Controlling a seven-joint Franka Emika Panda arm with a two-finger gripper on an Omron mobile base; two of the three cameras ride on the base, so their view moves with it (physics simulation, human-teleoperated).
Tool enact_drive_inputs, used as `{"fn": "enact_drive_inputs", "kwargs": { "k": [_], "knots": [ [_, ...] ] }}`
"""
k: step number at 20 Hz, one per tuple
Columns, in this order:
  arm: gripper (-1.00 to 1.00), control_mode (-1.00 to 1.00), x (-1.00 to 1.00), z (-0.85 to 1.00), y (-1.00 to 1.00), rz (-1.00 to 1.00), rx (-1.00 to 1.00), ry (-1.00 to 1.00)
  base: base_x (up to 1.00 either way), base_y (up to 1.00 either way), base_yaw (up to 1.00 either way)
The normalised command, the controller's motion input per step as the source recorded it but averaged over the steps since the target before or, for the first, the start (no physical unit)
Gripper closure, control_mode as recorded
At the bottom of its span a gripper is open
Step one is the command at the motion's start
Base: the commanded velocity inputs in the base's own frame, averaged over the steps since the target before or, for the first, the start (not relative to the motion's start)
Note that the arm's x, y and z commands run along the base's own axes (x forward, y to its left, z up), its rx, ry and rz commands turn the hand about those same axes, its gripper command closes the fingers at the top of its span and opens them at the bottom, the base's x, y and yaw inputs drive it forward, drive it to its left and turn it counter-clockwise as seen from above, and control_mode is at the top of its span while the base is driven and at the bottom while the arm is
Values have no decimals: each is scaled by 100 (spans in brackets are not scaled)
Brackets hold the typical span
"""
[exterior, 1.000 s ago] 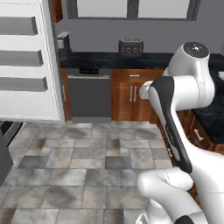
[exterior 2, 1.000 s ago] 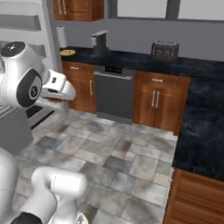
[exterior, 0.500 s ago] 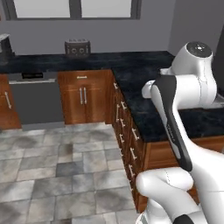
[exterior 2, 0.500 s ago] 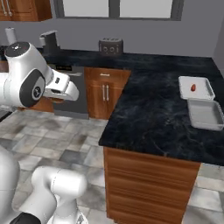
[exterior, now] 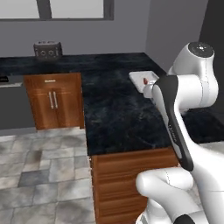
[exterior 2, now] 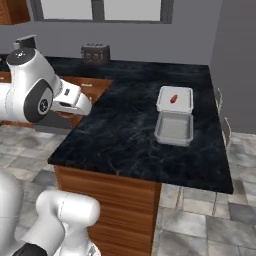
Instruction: Place the cold items (mushroom and carrot) from the fridge in one tupperware on the dining counter. Place the warm items (kebab skewer and hot dog) in the stove area in another tupperware.
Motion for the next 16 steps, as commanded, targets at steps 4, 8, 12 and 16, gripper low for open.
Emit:
{"fn": "enact_drive_inputs", "kwargs": {
  "k": [4, 8, 12, 16],
  "knots": [
    [100, 100, 0, 0, 0, 0, 0, 0, 58, -100, 0],
    [100, 100, 0, 0, 0, 0, 0, 0, 61, -100, 0],
    [100, 100, 0, 0, 0, 0, 0, 0, 59, -100, 0],
    [100, 100, 0, 0, 0, 0, 0, 0, 60, -100, 0]
  ]
}}
